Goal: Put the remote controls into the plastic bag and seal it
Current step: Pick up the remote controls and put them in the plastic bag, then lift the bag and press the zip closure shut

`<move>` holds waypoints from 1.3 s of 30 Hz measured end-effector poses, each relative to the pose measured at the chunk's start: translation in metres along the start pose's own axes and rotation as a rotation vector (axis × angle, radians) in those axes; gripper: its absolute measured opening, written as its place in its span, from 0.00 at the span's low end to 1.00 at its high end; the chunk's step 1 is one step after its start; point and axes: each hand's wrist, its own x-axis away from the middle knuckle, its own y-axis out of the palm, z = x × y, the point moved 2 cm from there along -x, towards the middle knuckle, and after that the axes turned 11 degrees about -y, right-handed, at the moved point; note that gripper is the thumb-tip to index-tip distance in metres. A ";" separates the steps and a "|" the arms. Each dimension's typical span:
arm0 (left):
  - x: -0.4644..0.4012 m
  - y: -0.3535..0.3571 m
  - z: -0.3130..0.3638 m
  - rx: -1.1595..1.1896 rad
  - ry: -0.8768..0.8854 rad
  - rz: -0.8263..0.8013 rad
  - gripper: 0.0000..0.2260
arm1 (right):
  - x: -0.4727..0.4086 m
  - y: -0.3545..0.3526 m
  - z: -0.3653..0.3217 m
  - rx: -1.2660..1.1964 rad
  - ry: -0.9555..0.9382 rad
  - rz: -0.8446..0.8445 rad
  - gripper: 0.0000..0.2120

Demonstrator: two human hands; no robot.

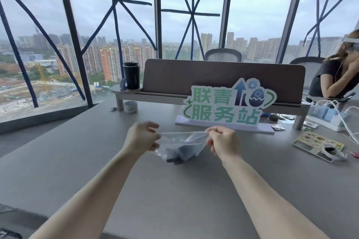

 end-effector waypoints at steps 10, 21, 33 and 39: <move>0.025 -0.034 0.112 0.385 0.252 -0.192 0.05 | -0.019 -0.062 -0.109 -0.421 -0.101 0.169 0.11; 0.035 0.014 0.073 0.160 0.277 -0.099 0.03 | 0.001 -0.098 -0.091 -0.280 -0.082 0.224 0.08; 0.067 0.059 0.109 0.094 0.425 -0.129 0.05 | 0.020 -0.079 -0.128 0.726 -0.700 -0.149 0.12; 0.071 0.055 0.117 0.172 0.416 -0.145 0.05 | 0.006 -0.079 -0.135 0.728 -0.609 -0.234 0.06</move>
